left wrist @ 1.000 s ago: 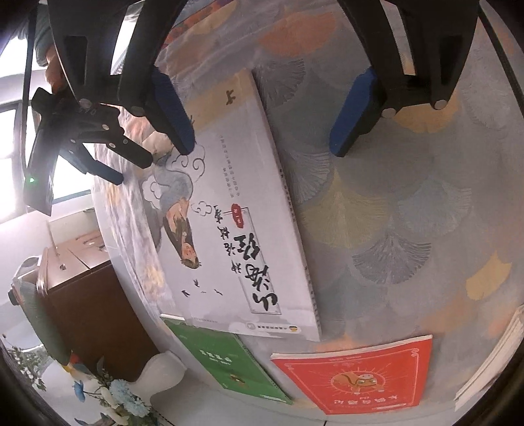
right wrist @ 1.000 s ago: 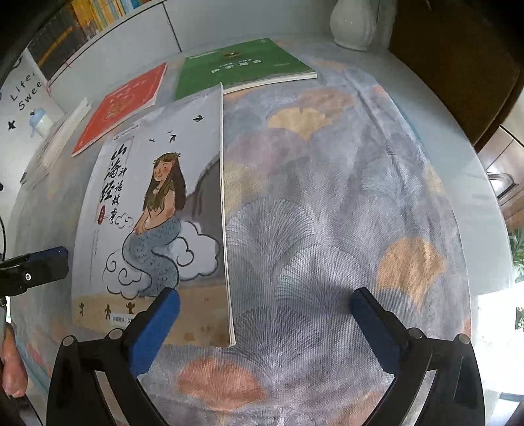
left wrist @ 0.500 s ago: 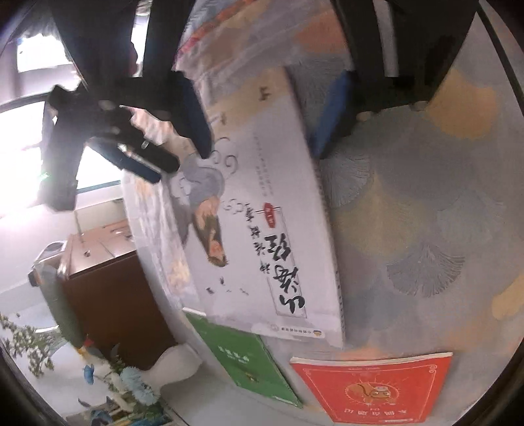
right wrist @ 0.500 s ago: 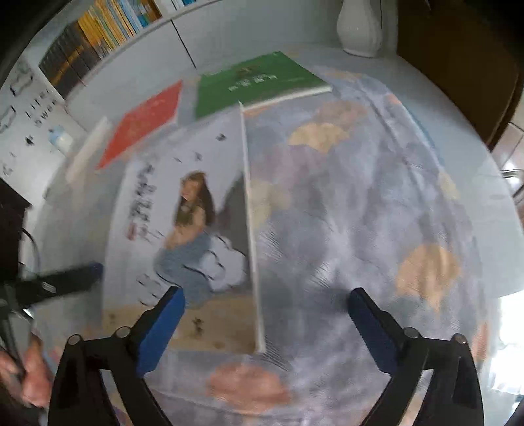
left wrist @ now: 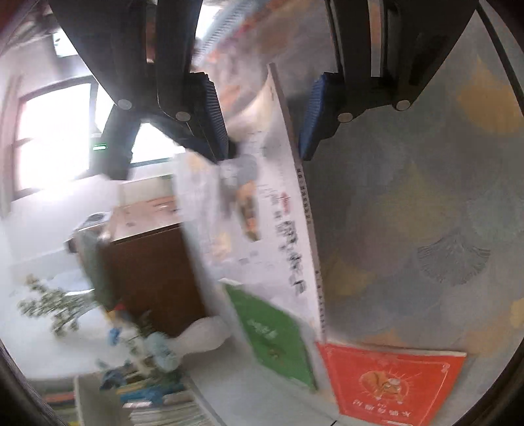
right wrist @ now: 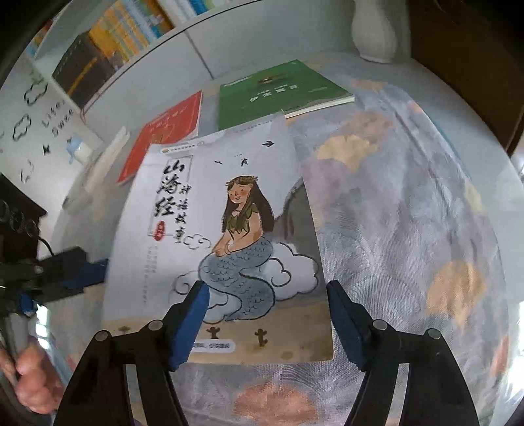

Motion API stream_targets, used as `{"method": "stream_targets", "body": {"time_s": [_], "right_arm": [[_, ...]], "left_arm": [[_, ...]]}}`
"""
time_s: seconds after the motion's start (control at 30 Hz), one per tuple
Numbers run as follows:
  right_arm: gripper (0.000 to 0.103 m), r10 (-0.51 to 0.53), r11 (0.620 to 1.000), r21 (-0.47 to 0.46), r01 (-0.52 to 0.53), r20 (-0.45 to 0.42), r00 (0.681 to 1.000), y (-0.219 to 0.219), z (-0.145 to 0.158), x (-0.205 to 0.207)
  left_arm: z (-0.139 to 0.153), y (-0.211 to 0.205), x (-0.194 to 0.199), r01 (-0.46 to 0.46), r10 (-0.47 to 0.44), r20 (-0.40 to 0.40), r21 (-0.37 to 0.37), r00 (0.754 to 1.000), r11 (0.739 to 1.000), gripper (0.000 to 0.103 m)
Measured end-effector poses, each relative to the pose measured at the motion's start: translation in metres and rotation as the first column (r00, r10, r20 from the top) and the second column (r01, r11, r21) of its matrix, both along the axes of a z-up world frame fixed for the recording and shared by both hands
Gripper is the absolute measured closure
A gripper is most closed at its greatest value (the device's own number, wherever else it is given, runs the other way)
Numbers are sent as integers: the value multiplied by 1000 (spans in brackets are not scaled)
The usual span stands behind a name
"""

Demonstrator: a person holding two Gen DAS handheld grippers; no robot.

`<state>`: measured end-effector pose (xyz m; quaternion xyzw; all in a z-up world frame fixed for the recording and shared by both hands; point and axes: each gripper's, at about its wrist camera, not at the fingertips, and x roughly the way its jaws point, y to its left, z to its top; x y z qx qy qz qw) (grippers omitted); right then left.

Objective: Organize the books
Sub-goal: 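Carry the upright book with both grippers over the pile by the bottle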

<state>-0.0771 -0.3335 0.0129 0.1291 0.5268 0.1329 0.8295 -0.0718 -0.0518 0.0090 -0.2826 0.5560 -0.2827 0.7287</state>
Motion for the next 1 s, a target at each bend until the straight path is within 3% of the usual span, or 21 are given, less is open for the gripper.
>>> {"method": "stream_targets", "body": {"time_s": [0.1,0.17,0.3,0.4,0.5,0.57,0.7,0.8,0.83,1.0], "right_arm": [[31,-18,1000,1,18,6,1000,0,0,-3],[30,-16,1000,-20,16,13,1000,4,1,-4],[30,-22,1000,14,22,5,1000,0,0,-4],[31,-51,988,145,61,-74,996,-22,0,-4],[31,-100,925,346,155,-173,980,-53,-9,-13],[31,-131,858,461,227,-230,964,-69,-19,-22],[31,-122,749,604,273,-279,953,-74,-34,-25],[34,-95,654,692,305,-325,941,-69,-48,-20],[38,-95,646,700,306,-324,941,-67,-49,-17],[56,-143,705,651,283,-260,955,-66,-37,6]], "left_arm": [[-14,-21,3,52,-51,-25,69,998,996,72],[-16,-30,3,70,-68,-20,77,997,995,79],[-9,-38,12,71,-71,-19,35,997,997,84],[-4,-33,22,53,-57,-46,-88,997,995,84],[6,-27,34,30,-43,-61,-194,997,981,84],[8,-26,42,19,-42,-88,-247,995,969,84],[-2,-28,46,-18,-45,-170,-354,984,935,84],[-7,-23,47,-35,-39,-195,-360,980,932,84],[-7,-23,47,-29,-39,-192,-342,981,939,84],[-13,-17,52,-12,-41,-204,-252,978,968,84]]}}
